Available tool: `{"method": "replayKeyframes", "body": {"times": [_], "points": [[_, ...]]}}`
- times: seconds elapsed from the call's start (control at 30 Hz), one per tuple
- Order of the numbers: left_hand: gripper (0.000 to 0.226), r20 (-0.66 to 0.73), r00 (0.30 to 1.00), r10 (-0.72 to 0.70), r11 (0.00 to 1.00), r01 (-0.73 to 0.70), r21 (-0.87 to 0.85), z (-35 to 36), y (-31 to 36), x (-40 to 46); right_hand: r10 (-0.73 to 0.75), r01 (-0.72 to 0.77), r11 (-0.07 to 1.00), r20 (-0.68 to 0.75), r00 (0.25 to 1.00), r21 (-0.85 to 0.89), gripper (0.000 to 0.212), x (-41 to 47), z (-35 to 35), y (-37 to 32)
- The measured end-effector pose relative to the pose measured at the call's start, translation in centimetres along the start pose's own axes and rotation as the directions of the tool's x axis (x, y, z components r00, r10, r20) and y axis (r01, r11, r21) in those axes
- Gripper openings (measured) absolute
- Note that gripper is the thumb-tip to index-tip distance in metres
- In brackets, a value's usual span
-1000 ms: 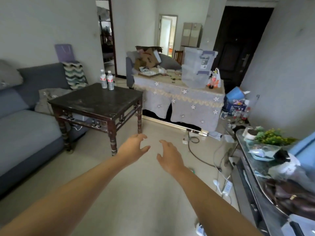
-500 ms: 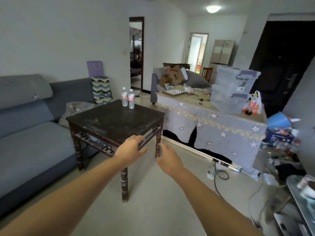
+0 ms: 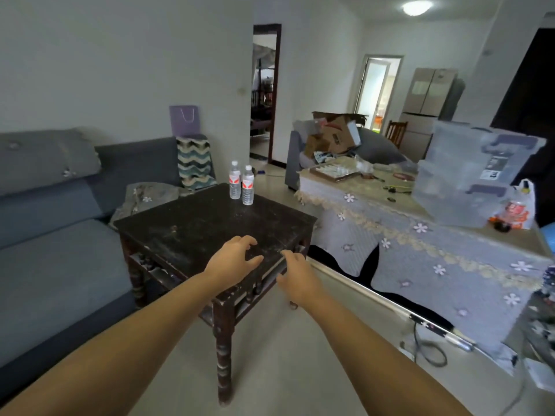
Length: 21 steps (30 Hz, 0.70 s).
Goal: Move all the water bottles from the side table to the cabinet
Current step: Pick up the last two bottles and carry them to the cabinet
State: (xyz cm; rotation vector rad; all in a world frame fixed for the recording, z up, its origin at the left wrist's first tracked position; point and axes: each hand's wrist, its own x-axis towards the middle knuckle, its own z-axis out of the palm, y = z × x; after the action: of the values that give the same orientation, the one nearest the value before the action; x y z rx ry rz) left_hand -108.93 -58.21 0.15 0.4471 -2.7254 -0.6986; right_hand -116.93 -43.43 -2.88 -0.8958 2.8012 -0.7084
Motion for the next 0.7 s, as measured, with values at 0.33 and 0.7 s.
{"method": "replayKeyframes", "body": {"times": [0.33, 0.7], "points": [[0.048, 0.051, 0.990, -0.134, 0.989, 0.137, -0.058, 2.2, -5.8, 16.7, 0.020, -0.020, 1.000, 0.010, 1.000, -0.013, 0.059, 16.2, -0.5, 0.6], [0.049, -0.002, 0.950, -0.312, 0.943, 0.310, -0.121, 7.9, -9.5, 33.6, -0.047, 0.046, 0.999, 0.073, 0.996, 0.017, 0.060, 34.7, -0.6, 5.3]]}}
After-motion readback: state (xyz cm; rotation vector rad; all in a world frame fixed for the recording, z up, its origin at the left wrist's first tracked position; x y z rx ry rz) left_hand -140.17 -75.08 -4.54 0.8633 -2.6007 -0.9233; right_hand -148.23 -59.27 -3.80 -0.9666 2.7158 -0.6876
